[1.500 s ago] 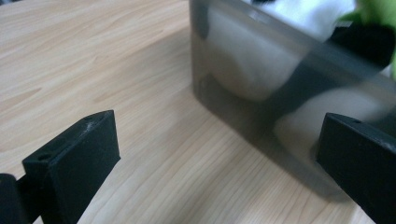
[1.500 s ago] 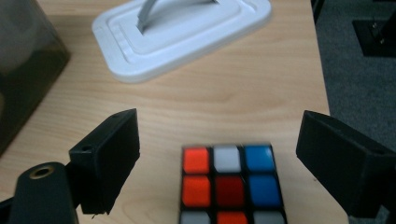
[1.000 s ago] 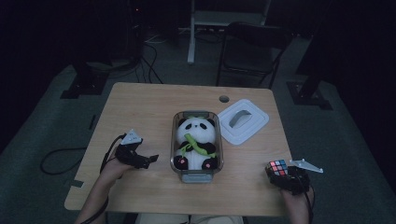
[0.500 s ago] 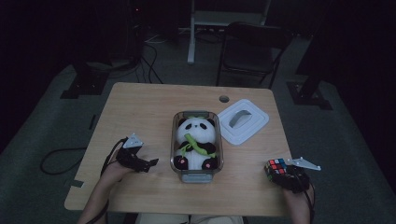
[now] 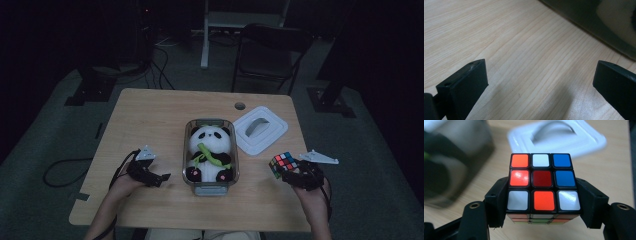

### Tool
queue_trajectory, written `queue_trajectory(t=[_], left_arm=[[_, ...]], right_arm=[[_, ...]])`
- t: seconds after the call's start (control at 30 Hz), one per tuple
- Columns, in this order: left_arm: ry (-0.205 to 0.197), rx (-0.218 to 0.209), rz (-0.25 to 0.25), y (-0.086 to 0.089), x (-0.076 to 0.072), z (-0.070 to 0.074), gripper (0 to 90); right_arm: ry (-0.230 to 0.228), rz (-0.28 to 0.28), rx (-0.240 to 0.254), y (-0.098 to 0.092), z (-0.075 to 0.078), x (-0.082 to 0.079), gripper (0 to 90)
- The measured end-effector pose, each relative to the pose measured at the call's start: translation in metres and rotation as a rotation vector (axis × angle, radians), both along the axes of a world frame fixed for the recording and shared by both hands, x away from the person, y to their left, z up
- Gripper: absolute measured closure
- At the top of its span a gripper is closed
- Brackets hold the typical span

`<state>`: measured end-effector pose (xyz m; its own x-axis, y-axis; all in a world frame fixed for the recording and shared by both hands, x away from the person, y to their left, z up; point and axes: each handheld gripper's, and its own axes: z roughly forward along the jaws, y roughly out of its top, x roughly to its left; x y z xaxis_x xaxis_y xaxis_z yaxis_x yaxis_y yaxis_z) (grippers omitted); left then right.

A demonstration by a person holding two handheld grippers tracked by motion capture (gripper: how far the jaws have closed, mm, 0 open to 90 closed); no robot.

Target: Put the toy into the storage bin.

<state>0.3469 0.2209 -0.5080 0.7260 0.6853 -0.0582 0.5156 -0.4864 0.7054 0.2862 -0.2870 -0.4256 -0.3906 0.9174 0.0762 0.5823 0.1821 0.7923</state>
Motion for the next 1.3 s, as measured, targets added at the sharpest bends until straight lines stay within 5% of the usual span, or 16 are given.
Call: queue_trajectory(t=[0.3, 0.5, 0.9, 1.3], left_arm=[[0.024, 0.01, -0.015, -0.001, 0.0, -0.004, 0.5], [0.028, 0.005, -0.01, -0.002, 0.0, -0.004, 0.5], [0.059, -0.023, 0.009, -0.008, -0.001, -0.001, 4.1], [0.011, -0.108, -0.002, -0.007, -0.008, 0.025, 4.0]], right_arm=[[-0.07, 0.181, -0.009, 0.04, 0.043, 0.013, 33.9], [-0.098, 0.295, 0.006, 0.067, 0.059, 0.015, 33.9], [-0.072, 0.479, -0.002, 0.12, 0.06, 0.018, 33.9], [-0.033, 0.631, -0.033, 0.16, 0.047, 0.019, 33.9]])
